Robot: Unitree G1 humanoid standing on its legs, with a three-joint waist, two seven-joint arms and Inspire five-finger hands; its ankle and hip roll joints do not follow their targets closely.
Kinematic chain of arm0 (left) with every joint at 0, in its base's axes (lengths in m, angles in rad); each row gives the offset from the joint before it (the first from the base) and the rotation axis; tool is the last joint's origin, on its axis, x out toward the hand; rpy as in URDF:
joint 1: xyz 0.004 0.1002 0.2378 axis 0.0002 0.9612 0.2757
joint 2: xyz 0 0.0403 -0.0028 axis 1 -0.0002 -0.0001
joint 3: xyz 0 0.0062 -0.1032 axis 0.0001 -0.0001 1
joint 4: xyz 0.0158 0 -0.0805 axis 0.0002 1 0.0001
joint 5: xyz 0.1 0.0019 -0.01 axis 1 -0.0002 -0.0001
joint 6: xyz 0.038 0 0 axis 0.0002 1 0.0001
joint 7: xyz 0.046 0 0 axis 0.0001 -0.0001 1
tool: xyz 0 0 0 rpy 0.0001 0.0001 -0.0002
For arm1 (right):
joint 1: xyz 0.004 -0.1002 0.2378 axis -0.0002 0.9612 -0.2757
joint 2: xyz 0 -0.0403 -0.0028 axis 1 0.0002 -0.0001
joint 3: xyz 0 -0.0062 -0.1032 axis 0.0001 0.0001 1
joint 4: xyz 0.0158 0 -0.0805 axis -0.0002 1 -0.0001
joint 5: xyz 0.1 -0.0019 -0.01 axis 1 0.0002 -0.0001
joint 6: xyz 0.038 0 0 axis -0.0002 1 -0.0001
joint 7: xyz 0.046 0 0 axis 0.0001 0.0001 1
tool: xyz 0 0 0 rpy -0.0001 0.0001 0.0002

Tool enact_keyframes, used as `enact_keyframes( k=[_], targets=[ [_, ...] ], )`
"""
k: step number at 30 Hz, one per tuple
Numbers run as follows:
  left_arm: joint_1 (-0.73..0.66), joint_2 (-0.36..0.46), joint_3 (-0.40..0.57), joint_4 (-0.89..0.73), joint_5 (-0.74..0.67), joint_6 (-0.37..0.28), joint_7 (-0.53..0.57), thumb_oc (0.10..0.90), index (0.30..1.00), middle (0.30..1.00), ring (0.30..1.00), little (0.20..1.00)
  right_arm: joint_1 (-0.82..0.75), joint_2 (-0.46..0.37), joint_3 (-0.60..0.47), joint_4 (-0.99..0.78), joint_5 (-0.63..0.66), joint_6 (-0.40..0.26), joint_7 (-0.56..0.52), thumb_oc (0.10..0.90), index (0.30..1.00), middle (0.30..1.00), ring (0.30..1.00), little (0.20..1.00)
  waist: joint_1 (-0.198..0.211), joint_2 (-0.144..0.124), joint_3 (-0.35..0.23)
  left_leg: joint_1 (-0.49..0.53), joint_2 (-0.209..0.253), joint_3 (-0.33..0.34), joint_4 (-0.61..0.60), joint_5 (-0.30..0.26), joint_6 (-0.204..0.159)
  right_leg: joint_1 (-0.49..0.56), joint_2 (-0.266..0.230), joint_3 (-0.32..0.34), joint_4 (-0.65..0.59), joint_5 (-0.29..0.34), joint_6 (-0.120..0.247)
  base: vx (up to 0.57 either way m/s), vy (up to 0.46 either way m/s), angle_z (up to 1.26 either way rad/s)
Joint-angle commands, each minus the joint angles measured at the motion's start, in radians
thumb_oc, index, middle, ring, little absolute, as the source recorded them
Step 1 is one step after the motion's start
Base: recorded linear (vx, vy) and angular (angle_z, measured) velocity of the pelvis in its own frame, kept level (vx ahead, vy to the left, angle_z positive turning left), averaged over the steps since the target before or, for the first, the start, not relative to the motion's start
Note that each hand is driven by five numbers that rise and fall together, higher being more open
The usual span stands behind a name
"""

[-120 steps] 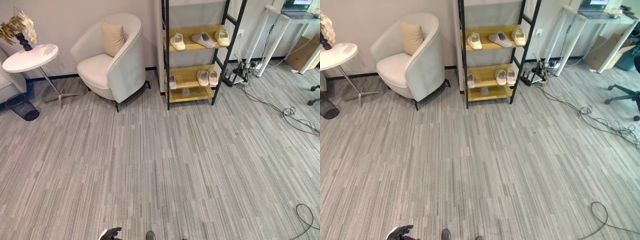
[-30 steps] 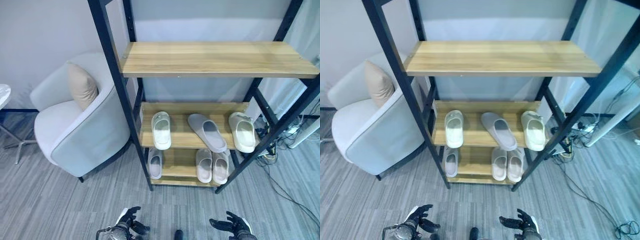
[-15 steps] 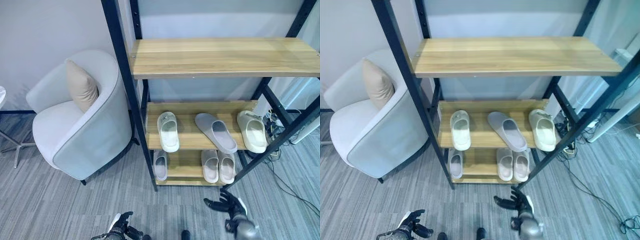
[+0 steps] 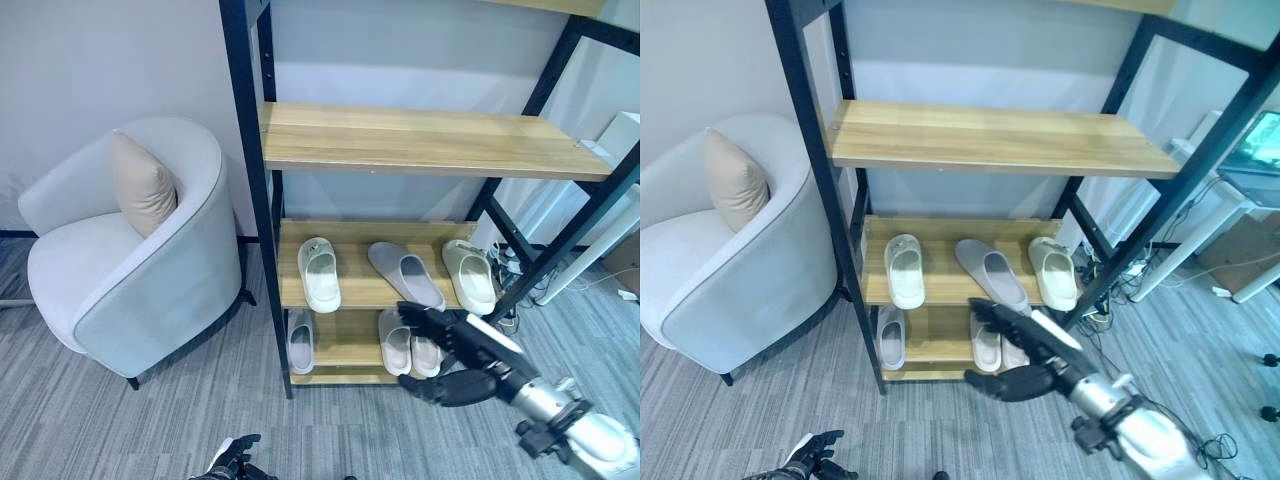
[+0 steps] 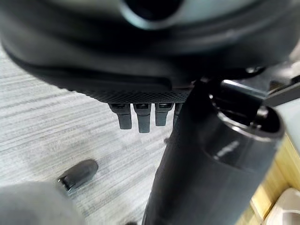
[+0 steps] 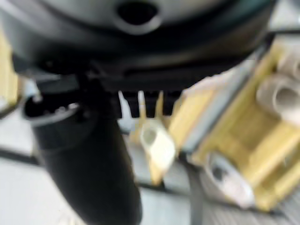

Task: Arrange the slippers neatly on the shoe rack.

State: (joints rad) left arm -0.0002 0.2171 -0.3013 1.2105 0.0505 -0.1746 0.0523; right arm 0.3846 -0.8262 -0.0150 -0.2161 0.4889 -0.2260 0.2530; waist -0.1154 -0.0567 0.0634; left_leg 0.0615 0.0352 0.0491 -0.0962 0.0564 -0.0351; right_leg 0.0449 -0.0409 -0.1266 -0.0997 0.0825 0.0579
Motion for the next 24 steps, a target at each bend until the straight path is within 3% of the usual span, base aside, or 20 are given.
enact_keyframes(
  k=[1,4,6,9,16,20,24],
  targets=[
    [-0.027,-0.054,-0.004,0.059,0.033,-0.038,-0.007,0.800,0.900,0.900,0.900,0.900,-0.176,0.071,-0.107,0.014,-0.144,-0.105,-0.208,0.800,0.900,0.900,0.900,0.900,0.030,0.019,0.014,0.002,-0.002,-0.015,0.009,-0.068,-0.014,0.040,-0.032,0.031,0.017,-0.106,0.087,0.05,0.011,-0.03],
    [-0.034,-0.066,-0.016,0.052,0.038,-0.034,0.009,0.800,0.900,0.900,0.900,0.900,-0.273,0.135,-0.148,0.102,-0.276,-0.108,-0.354,0.800,0.900,0.900,0.900,0.900,0.047,0.019,0.013,0.000,-0.005,-0.025,0.009,-0.070,-0.008,0.041,-0.032,0.028,0.013,-0.104,0.085,0.02,0.006,-0.02],
    [-0.037,-0.064,-0.024,0.045,0.044,-0.033,0.015,0.800,0.900,0.900,0.900,0.900,-0.345,0.108,-0.153,0.170,-0.360,-0.102,-0.422,0.800,0.900,0.900,0.900,0.900,0.061,0.016,0.013,-0.005,-0.007,-0.033,0.009,-0.069,-0.006,0.038,-0.032,0.023,0.012,-0.105,0.085,0.00,0.011,0.06],
    [-0.049,-0.055,-0.034,0.042,0.025,-0.027,0.035,0.800,0.900,0.900,0.900,0.900,-0.444,0.109,-0.133,0.258,-0.324,-0.104,-0.489,0.800,0.900,0.900,0.900,0.900,0.082,0.007,0.015,-0.017,-0.008,-0.043,0.009,-0.067,-0.006,0.026,-0.032,0.016,0.012,-0.101,0.087,0.00,-0.001,0.04],
    [-0.039,-0.040,-0.045,0.057,0.007,-0.021,0.042,0.800,0.900,0.900,0.900,0.900,-0.565,0.064,-0.118,0.472,-0.279,-0.076,-0.541,0.800,0.900,0.900,0.900,0.900,0.114,-0.012,0.016,-0.040,-0.007,-0.054,0.009,-0.060,-0.012,0.005,-0.031,0.004,0.012,-0.098,0.087,0.01,0.007,0.10],
    [-0.027,-0.033,-0.057,0.074,-0.001,-0.019,0.039,0.800,0.900,0.900,0.900,0.900,-0.657,0.026,-0.062,0.626,-0.212,-0.070,-0.532,0.800,0.900,0.900,0.900,0.900,0.122,-0.019,0.022,-0.051,-0.009,-0.058,0.009,-0.055,-0.016,-0.003,-0.030,-0.001,0.012,-0.094,0.088,0.01,0.001,0.06],
    [-0.014,-0.030,-0.049,0.088,-0.024,-0.017,0.039,0.800,0.900,0.900,0.900,0.900,-0.715,-0.017,-0.017,0.711,-0.223,-0.050,-0.531,0.800,0.900,0.900,0.900,0.900,0.129,-0.020,0.025,-0.063,-0.008,-0.059,0.009,-0.051,-0.020,-0.015,-0.031,-0.007,0.012,-0.092,0.089,0.00,0.000,0.00]
  ],
)
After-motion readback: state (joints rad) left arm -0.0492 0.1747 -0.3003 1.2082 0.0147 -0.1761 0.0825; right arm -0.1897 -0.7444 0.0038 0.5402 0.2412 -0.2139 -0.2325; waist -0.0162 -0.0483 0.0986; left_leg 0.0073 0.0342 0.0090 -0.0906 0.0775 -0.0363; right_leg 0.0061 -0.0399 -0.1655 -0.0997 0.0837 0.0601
